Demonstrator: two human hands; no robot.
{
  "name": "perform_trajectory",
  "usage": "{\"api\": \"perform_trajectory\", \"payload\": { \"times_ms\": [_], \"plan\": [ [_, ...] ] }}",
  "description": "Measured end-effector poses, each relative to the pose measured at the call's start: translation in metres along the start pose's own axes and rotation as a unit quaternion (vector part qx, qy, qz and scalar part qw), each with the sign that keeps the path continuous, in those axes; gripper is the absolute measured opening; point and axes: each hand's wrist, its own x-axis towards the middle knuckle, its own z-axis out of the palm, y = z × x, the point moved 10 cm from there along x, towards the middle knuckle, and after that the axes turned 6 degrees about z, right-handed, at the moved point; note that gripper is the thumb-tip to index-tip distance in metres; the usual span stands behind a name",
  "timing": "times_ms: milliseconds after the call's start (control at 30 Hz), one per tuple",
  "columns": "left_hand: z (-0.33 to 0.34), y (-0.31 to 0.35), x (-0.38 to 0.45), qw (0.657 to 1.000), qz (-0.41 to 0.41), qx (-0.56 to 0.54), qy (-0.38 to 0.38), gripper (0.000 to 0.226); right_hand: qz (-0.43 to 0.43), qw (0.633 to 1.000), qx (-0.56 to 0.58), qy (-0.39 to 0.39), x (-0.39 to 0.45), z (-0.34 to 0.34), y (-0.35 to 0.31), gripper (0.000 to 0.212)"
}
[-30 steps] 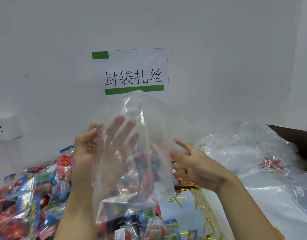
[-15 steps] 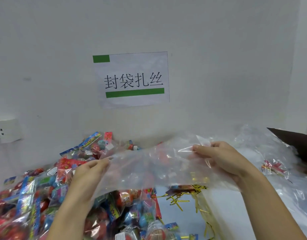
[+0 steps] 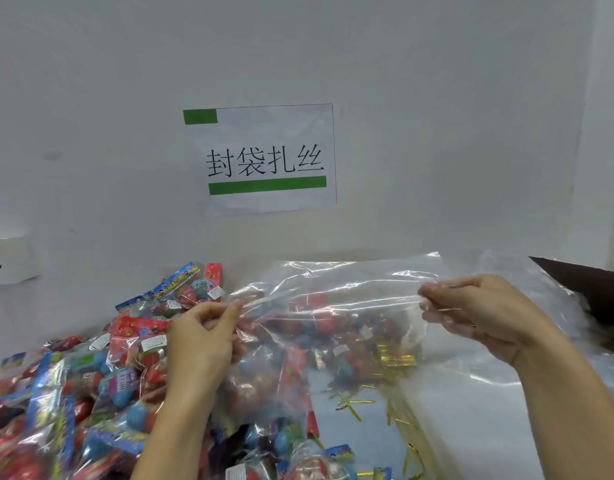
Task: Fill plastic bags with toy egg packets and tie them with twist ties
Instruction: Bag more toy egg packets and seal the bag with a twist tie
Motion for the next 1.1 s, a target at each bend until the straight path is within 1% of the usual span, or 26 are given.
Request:
{"api": "perform_trajectory", "payload": {
  "times_ms": [100,200,300,367,400,433,533,567,633,700,800,867,967,1033,1100],
  "plan": [
    [0.012,0.008,-0.006,0.999,0.014,0.045,-0.012,0.037,-0.018,0.999,0.013,0.041,0.001,-0.007,-0.004,0.015],
    [0.019,0.026,-0.013,0.992,0.066,0.109,0.0,0.048,-0.045,0.992,0.034,0.114,0.002,-0.02,-0.007,0.022],
    [0.03,0.048,-0.022,0.984,0.121,0.13,0.001,0.047,-0.116,0.965,0.069,0.223,-0.004,-0.035,-0.016,0.023],
    [0.045,0.061,-0.03,0.98,0.156,0.122,-0.029,0.039,-0.172,0.944,0.084,0.27,-0.013,-0.034,-0.025,0.023],
    [0.053,0.066,-0.034,0.979,0.165,0.108,-0.051,0.036,-0.19,0.941,0.087,0.267,-0.016,-0.028,-0.03,0.023],
    [0.061,0.07,-0.038,0.978,0.17,0.092,-0.074,0.032,-0.202,0.943,0.086,0.249,-0.016,-0.017,-0.034,0.024],
    [0.083,0.079,-0.049,0.973,0.171,0.03,-0.153,0.022,-0.209,0.965,0.034,0.153,-0.013,0.028,-0.04,0.028],
    [0.091,0.08,-0.053,0.969,0.162,0.005,-0.185,0.025,-0.207,0.971,0.002,0.123,-0.013,0.044,-0.04,0.03],
    [0.103,0.076,-0.06,0.962,0.133,-0.037,-0.236,0.038,-0.203,0.974,-0.06,0.082,-0.015,0.072,-0.038,0.035],
    [0.105,0.067,-0.06,0.961,0.11,-0.047,-0.249,0.05,-0.196,0.974,-0.103,0.052,-0.016,0.091,-0.034,0.041],
    [0.104,0.053,-0.055,0.961,0.091,-0.015,-0.261,0.057,-0.166,0.979,-0.114,-0.003,-0.017,0.108,-0.024,0.038],
    [0.101,0.048,-0.051,0.962,0.098,0.001,-0.256,0.052,-0.149,0.983,-0.101,-0.032,-0.018,0.113,-0.02,0.039],
    [0.092,0.042,-0.044,0.975,0.091,-0.01,-0.202,0.026,-0.146,0.984,-0.082,-0.061,-0.022,0.117,-0.02,0.04],
    [0.081,0.035,-0.038,0.985,0.071,-0.017,-0.154,0.015,-0.151,0.984,-0.087,-0.039,-0.021,0.112,-0.02,0.041],
    [0.061,0.025,-0.029,0.995,0.053,-0.001,-0.083,0.013,-0.152,0.98,-0.128,0.02,-0.014,0.096,-0.018,0.041]
  ]
}}
